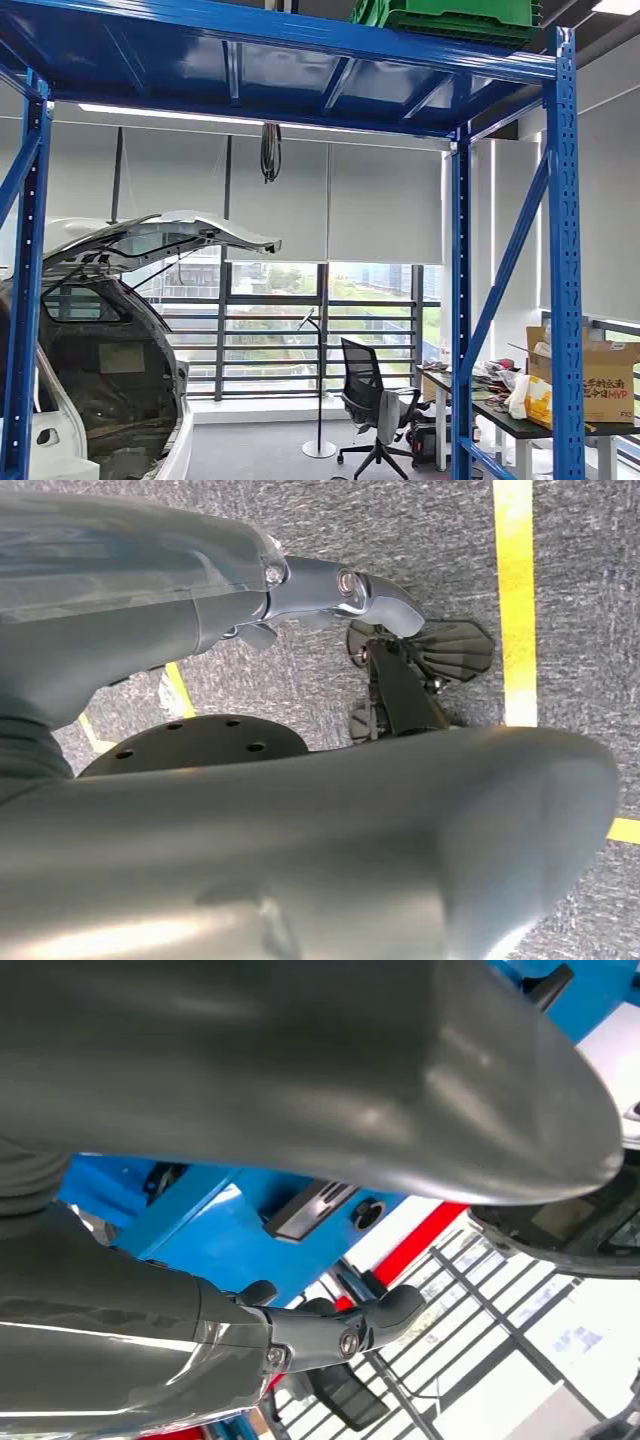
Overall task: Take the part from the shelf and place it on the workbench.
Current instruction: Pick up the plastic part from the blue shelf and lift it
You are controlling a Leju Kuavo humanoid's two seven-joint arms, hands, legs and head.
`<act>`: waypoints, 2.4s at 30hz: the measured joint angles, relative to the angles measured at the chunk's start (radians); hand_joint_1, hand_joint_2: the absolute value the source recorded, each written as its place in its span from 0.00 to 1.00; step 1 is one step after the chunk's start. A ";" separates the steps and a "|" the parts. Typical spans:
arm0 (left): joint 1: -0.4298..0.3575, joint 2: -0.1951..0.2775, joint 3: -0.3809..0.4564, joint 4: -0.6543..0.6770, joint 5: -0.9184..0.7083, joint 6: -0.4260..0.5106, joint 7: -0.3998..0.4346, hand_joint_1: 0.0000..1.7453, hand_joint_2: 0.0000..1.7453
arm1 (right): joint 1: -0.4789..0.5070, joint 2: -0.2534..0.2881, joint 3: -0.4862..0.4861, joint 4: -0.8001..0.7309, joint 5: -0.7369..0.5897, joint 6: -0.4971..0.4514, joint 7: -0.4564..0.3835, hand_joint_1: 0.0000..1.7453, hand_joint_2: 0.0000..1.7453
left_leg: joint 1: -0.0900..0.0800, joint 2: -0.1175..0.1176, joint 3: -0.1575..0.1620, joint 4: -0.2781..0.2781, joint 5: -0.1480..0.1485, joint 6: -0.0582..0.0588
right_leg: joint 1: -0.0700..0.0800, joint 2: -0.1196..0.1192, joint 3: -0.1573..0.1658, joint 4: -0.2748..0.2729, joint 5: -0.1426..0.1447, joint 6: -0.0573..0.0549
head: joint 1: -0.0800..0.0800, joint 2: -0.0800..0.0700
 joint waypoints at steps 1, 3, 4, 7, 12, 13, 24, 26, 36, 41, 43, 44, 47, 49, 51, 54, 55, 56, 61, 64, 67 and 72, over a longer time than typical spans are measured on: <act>0.000 0.000 0.000 0.000 0.000 0.000 0.000 0.00 0.00 | 0.002 -0.001 0.000 0.000 0.000 0.000 0.000 0.00 0.00 | 0.000 0.000 0.000 0.000 0.000 0.000 | -0.001 0.000 -0.020 0.041 -0.016 0.002 | 0.000 0.000; 0.001 0.000 0.000 0.000 0.000 0.000 0.000 0.00 0.00 | 0.008 -0.002 0.001 0.001 0.000 0.000 0.000 0.00 0.00 | 0.001 0.001 0.001 0.000 -0.001 -0.001 | -0.005 0.000 -0.061 0.120 -0.036 0.007 | 0.000 0.000; 0.001 0.000 0.000 0.000 0.000 0.000 0.000 0.00 0.00 | 0.011 -0.003 0.001 0.001 0.000 0.000 0.000 0.00 0.00 | 0.002 0.001 0.002 0.001 -0.002 -0.003 | -0.007 -0.001 -0.070 0.133 -0.028 0.011 | 0.000 0.000; 0.001 0.000 0.000 0.000 0.000 0.000 0.000 0.00 0.00 | 0.011 -0.005 0.001 0.001 0.000 0.000 0.000 0.00 0.00 | 0.007 0.000 0.011 0.002 -0.011 -0.016 | -0.015 -0.006 0.005 -0.027 0.068 0.022 | 0.000 0.000; 0.003 0.002 0.000 0.002 0.000 0.000 -0.001 0.00 0.00 | 0.012 -0.008 0.000 -0.002 0.000 0.000 0.002 0.00 0.00 | 0.008 0.000 0.012 0.004 -0.019 -0.043 | -0.007 -0.004 0.050 -0.135 0.093 -0.012 | 0.001 0.000; 0.003 0.002 0.000 0.002 0.000 0.000 -0.001 0.00 0.00 | 0.012 -0.009 0.000 -0.004 0.001 0.000 0.002 0.00 0.00 | 0.010 0.001 0.010 0.011 -0.027 -0.046 | -0.007 -0.003 0.051 -0.136 0.093 -0.020 | 0.001 0.000; 0.004 0.002 0.000 0.005 0.000 0.001 -0.003 0.00 0.00 | 0.012 -0.010 0.002 -0.014 0.001 0.000 0.002 0.00 0.00 | 0.007 -0.003 -0.048 0.064 0.003 -0.031 | 0.010 0.009 0.071 -0.134 0.072 -0.038 | 0.001 0.000; 0.004 0.002 0.000 0.006 0.000 0.002 -0.004 0.00 0.00 | 0.013 -0.010 0.001 -0.016 0.001 0.000 0.002 0.00 0.00 | 0.002 -0.004 -0.036 0.036 0.000 -0.030 | 0.011 0.011 0.068 -0.134 0.071 -0.028 | 0.001 0.000; 0.003 0.005 0.000 0.007 0.000 0.002 -0.012 0.00 0.00 | 0.031 -0.015 -0.004 -0.025 0.000 -0.001 0.001 0.00 0.00 | 0.003 -0.005 -0.011 0.022 -0.012 -0.005 | 0.004 0.005 -0.058 0.093 0.008 0.001 | 0.000 0.000; 0.003 0.004 0.000 0.007 0.000 0.002 -0.012 0.00 0.00 | 0.030 -0.015 -0.009 -0.027 -0.001 -0.003 0.001 0.00 0.00 | -0.001 -0.007 0.002 0.020 -0.024 -0.021 | 0.015 -0.001 0.043 -0.130 0.097 -0.020 | 0.001 0.000; 0.004 0.004 0.000 0.007 0.000 0.002 -0.012 0.00 0.00 | 0.031 -0.016 -0.010 -0.029 -0.001 -0.003 0.000 0.00 0.00 | 0.001 -0.007 0.004 0.019 -0.028 -0.030 | 0.014 0.000 0.047 -0.138 0.098 -0.032 | 0.001 0.000; 0.003 0.004 0.000 0.007 0.000 0.002 -0.012 0.00 0.00 | 0.030 -0.016 -0.011 -0.031 -0.001 -0.003 0.000 0.00 0.00 | 0.001 -0.007 0.001 0.030 -0.038 -0.034 | 0.012 -0.001 0.051 -0.143 0.099 -0.038 | 0.001 0.000; 0.004 0.004 0.000 0.007 0.000 0.002 -0.010 0.00 0.00 | 0.029 -0.015 -0.011 -0.033 -0.001 -0.003 -0.002 0.00 0.00 | 0.003 -0.007 -0.069 0.176 -0.113 -0.042 | 0.008 -0.003 0.059 -0.150 0.097 -0.050 | 0.001 0.000; 0.006 0.004 0.000 0.007 0.000 0.002 -0.007 0.00 0.00 | 0.032 -0.015 -0.010 -0.033 -0.001 -0.003 -0.002 0.00 0.00 | 0.005 -0.007 -0.128 0.279 -0.141 -0.046 | 0.009 -0.002 0.060 -0.150 0.095 -0.052 | 0.001 0.000; 0.007 0.004 0.000 0.007 0.000 0.002 -0.006 0.00 0.00 | 0.035 -0.015 -0.009 -0.033 -0.001 -0.003 -0.002 0.00 0.00 | 0.009 -0.007 -0.126 0.251 -0.097 -0.049 | 0.008 0.000 0.065 -0.149 0.091 -0.050 | 0.001 0.000; 0.006 0.004 0.000 0.007 0.000 0.002 -0.006 0.00 0.00 | 0.036 -0.015 -0.009 -0.033 -0.001 -0.003 -0.002 0.00 0.00 | 0.012 -0.007 -0.049 0.073 -0.005 -0.048 | 0.010 0.004 0.074 -0.145 0.079 -0.037 | 0.000 0.000; 0.005 0.003 0.000 0.007 0.000 0.002 -0.006 0.00 0.00 | 0.036 -0.015 -0.009 -0.033 -0.001 -0.003 -0.002 0.00 0.00 | 0.011 -0.008 -0.035 0.043 0.002 -0.045 | 0.011 0.005 0.074 -0.143 0.077 -0.031 | 0.000 0.000; 0.005 0.003 0.000 0.007 0.000 0.002 -0.006 0.00 0.00 | 0.037 -0.015 -0.010 -0.033 -0.001 -0.003 -0.002 0.00 0.00 | 0.008 -0.008 -0.031 0.034 -0.003 -0.041 | 0.012 0.006 0.074 -0.143 0.076 -0.026 | 0.000 0.000; 0.004 0.003 0.000 0.007 0.000 0.002 -0.006 0.00 0.00 | 0.036 -0.016 -0.014 -0.033 -0.001 -0.004 -0.003 0.00 0.00 | 0.010 -0.009 -0.021 0.025 -0.007 -0.014 | 0.006 0.001 0.042 -0.062 0.022 -0.005 | 0.001 0.000; 0.004 0.003 0.000 0.007 0.000 0.002 -0.006 0.00 0.00 | 0.041 -0.016 -0.014 -0.032 -0.001 -0.004 -0.003 0.00 0.00 | 0.005 -0.008 -0.016 0.026 -0.012 -0.005 | 0.006 0.000 -0.057 0.125 -0.044 -0.003 | 0.000 0.000; 0.005 0.003 0.000 0.007 0.000 0.002 -0.006 0.00 0.00 | 0.046 -0.016 -0.014 -0.031 -0.001 -0.004 -0.003 0.00 0.00 | 0.001 -0.011 -0.005 0.026 -0.020 -0.003 | 0.007 0.000 -0.047 0.067 0.029 -0.010 | 0.000 0.000; 0.005 0.003 0.000 0.007 0.000 0.002 -0.006 0.00 0.00 | 0.042 -0.016 -0.015 -0.032 -0.001 -0.004 -0.003 0.00 0.00 | -0.003 -0.012 0.004 0.024 -0.032 -0.018 | 0.019 0.001 0.035 -0.127 0.099 -0.031 | 0.000 0.001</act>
